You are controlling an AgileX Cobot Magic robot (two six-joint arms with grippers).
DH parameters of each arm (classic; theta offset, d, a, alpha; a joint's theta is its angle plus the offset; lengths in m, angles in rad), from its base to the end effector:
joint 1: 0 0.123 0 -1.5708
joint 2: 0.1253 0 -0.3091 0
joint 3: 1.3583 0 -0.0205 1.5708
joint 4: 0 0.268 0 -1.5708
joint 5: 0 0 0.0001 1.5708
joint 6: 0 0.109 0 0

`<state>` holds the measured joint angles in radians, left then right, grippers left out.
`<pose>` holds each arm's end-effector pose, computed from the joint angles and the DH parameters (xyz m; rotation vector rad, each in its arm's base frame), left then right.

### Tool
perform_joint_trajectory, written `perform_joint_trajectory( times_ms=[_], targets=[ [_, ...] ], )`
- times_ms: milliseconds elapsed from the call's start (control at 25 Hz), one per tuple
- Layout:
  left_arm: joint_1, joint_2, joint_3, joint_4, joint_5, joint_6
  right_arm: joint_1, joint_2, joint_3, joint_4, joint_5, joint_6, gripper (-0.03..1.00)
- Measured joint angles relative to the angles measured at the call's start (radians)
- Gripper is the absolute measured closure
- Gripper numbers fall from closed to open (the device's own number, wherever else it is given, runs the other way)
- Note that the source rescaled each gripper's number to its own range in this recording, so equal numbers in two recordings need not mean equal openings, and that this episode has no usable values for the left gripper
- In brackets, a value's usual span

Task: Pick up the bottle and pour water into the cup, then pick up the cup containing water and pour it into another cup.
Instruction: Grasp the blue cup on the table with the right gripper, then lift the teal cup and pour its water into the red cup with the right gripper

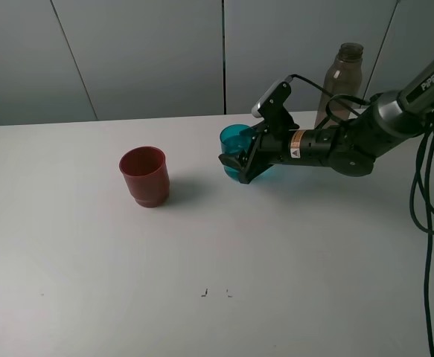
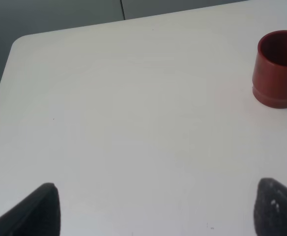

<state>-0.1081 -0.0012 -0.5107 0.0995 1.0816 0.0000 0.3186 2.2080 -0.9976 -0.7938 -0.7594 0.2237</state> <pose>0.0003 0.0096 0.2790 0.1042 2.0470 0.0519 0.3912 0.1853 0.0652 -1.0148 1.7998 0.4814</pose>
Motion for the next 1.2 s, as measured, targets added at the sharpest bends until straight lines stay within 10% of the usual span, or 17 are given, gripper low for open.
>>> perform_joint_trajectory(
  times_ms=[1200],
  targets=[
    [0.0, 0.0, 0.0, 0.0, 0.0, 0.0, 0.075, -0.13, 0.0, 0.018, 0.087, 0.064, 0.86]
  ],
)
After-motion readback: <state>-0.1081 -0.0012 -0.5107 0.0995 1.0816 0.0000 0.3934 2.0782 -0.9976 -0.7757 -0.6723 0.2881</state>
